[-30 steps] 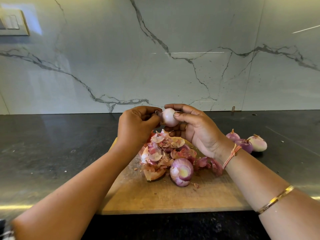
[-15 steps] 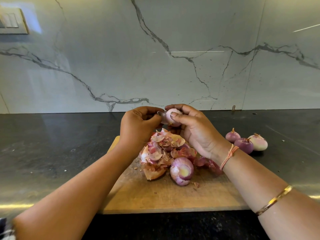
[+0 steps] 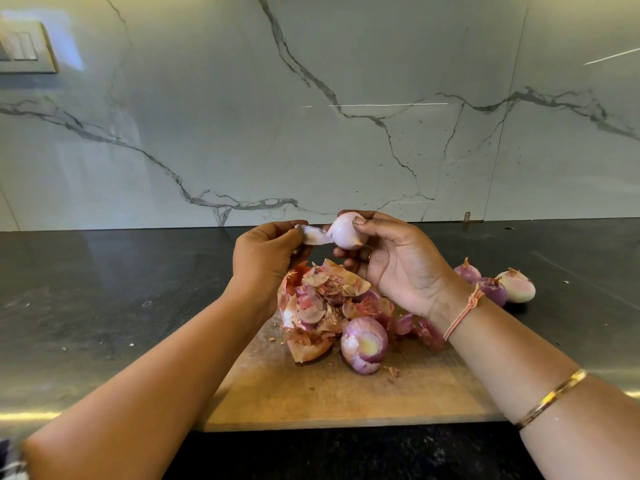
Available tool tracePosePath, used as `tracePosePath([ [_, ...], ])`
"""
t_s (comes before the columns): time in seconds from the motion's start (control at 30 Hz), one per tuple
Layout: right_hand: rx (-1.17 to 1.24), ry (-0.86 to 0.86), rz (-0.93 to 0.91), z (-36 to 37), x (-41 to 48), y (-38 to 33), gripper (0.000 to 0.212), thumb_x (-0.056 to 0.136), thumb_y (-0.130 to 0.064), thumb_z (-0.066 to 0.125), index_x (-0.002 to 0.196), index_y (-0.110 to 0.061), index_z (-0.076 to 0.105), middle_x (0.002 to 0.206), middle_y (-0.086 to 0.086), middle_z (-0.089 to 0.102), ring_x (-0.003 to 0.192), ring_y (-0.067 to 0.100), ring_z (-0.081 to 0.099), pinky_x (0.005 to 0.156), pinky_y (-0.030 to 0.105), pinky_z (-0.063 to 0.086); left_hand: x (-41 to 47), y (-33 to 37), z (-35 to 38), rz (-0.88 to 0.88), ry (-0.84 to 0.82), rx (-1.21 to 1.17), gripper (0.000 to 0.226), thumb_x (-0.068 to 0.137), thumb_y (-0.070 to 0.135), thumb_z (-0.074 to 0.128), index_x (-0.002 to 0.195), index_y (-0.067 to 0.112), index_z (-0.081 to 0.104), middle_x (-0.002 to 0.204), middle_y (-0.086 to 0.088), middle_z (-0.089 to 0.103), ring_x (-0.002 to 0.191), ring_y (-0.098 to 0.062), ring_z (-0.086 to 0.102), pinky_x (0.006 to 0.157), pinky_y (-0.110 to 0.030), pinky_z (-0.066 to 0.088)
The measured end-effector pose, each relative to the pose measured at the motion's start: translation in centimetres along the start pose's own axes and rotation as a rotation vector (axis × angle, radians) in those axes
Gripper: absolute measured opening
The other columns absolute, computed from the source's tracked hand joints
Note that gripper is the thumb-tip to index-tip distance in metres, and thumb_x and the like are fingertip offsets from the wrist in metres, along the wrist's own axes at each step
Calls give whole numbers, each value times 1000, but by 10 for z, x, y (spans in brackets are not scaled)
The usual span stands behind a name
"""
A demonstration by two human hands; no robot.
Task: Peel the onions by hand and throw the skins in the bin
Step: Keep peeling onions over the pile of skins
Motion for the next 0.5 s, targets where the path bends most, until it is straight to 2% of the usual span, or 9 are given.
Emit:
tracePosePath([
  [0.17, -13, -2, 1, -1, 0, -1, 23, 83, -7, 52, 105, -1, 58, 102, 23, 57, 64, 19, 57, 56, 21, 48, 0, 5, -4, 93, 23, 200, 12, 89, 4, 62, 91, 16, 67, 78, 1, 69, 57, -2, 65, 58, -18, 55],
  [0.27, 11, -17, -12, -2, 0, -6, 35, 72, -17, 56, 103, -4, 63, 101, 19, 58, 64, 17, 57, 58, 22, 47, 1, 8, -8, 143, 47, 309, 10, 89, 7, 63, 89, 17, 66, 78, 7, 67, 61, -3, 67, 56, -15, 53],
  [0.37, -6, -8, -29, -4, 0, -8, 29, 80, -12, 54, 106, -5, 63, 91, 13, 61, 65, 16, 59, 59, 22, 49, -2, 11, -2, 225, -7, 488, 9, 90, 14, 62, 90, 22, 67, 78, 7, 68, 66, -7, 67, 62, -23, 56],
  [0.43, -29, 25, -29, -5, 1, -7, 21, 91, -8, 50, 107, -4, 62, 87, 12, 62, 65, 16, 60, 59, 22, 51, -9, 12, 8, 296, -85, 540, 10, 88, 18, 63, 90, 25, 69, 79, 8, 70, 64, -5, 63, 63, -23, 53],
  [0.5, -38, 54, -15, -6, 1, -5, 17, 93, -9, 50, 105, -2, 60, 85, 13, 62, 63, 16, 61, 58, 22, 53, -16, 16, 16, 372, -164, 535, 14, 86, 20, 64, 95, 29, 69, 86, 12, 71, 75, -1, 65, 72, -22, 54],
])
Point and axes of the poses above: each hand's wrist, its own x-axis towards the middle knuckle, its own z-axis out of the palm, y = z × x, the point moved 7 cm from there along x, towards the middle knuckle
